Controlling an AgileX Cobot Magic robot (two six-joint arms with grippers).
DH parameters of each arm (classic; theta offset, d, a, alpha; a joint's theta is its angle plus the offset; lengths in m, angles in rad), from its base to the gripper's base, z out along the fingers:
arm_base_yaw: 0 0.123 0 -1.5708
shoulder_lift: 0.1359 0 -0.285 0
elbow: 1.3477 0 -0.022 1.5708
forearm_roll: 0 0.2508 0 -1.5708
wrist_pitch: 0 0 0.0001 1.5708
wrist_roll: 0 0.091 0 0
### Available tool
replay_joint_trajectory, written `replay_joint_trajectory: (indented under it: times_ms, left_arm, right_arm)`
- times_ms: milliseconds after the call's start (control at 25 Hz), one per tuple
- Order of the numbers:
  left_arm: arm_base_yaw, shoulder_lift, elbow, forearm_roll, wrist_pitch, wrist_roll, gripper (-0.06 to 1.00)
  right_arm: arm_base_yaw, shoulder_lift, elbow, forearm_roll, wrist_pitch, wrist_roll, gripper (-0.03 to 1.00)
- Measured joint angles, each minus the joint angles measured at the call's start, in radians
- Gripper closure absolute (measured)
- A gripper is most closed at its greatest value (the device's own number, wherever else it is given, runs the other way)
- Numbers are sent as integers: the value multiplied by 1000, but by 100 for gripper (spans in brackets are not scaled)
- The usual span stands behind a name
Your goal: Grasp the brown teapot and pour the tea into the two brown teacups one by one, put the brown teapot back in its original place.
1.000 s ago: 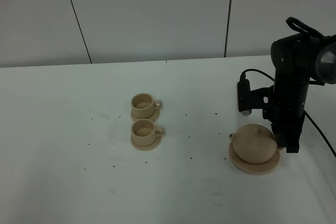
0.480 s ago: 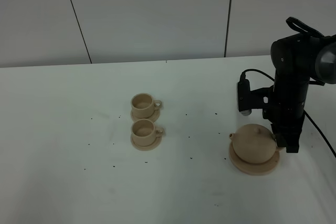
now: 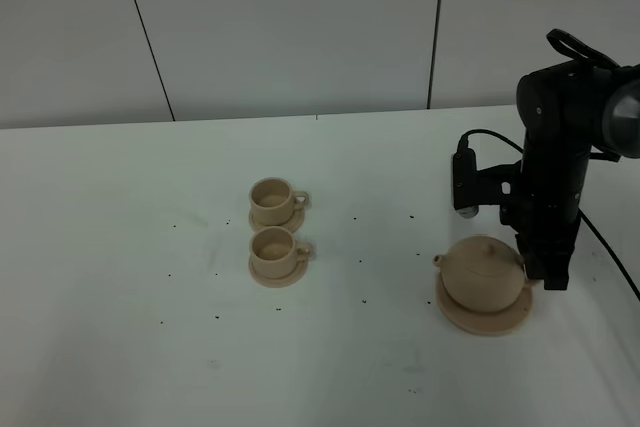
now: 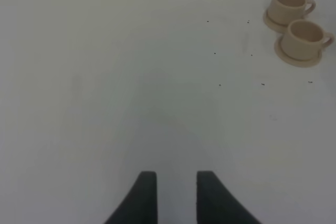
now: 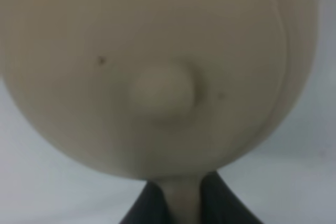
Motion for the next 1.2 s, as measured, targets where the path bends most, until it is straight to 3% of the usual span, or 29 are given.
replay_joint_trajectory:
  times_ms: [1200]
  left_arm:
    - [0, 0, 0, 0, 0, 0, 69]
  right_arm:
    - [0, -29, 0, 34, 52, 50, 88]
